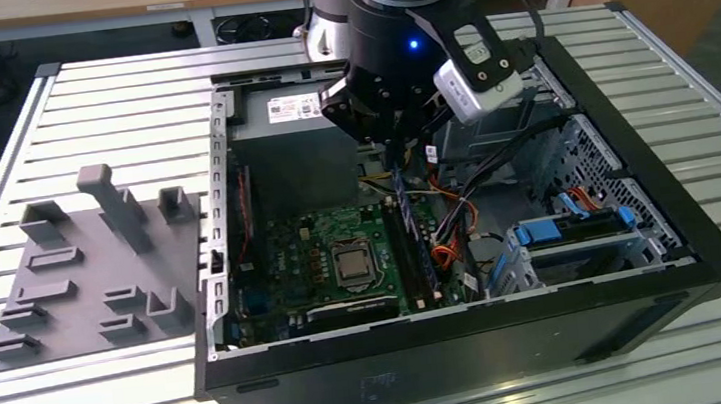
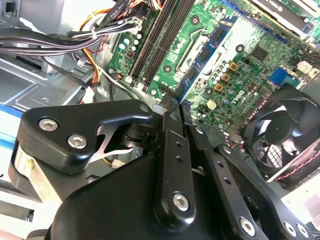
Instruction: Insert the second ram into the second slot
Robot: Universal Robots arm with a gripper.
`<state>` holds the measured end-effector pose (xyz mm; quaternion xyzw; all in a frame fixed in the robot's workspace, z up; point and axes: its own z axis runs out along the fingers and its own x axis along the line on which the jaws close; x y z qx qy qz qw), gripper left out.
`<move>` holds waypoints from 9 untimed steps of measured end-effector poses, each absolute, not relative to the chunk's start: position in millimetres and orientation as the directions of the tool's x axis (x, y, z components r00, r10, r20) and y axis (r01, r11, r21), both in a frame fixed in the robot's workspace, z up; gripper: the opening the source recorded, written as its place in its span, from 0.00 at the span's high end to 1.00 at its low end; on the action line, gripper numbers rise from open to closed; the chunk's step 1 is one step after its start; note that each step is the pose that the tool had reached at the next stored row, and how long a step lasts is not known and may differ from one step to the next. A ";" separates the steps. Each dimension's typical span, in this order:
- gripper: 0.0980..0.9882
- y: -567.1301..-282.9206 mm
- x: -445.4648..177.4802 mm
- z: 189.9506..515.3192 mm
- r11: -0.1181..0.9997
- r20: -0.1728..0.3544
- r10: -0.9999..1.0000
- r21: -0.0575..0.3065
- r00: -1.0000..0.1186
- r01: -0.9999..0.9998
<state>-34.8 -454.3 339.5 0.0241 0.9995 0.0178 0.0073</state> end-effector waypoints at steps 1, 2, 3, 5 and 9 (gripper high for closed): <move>0.96 -454.3 -34.8 339.2 0.998 -0.014 0.048 0.036 -0.999 0.048; 0.96 -454.3 -34.8 338.9 0.998 -0.014 0.048 0.036 -0.999 0.048; 0.96 -454.3 -34.8 338.6 0.998 -0.014 0.048 0.036 -0.999 0.048; 0.96 -454.3 -34.8 337.9 0.998 -0.014 0.048 0.036 -0.999 0.048; 0.96 -454.3 -34.8 336.7 0.998 -0.014 0.048 0.036 -0.999 0.048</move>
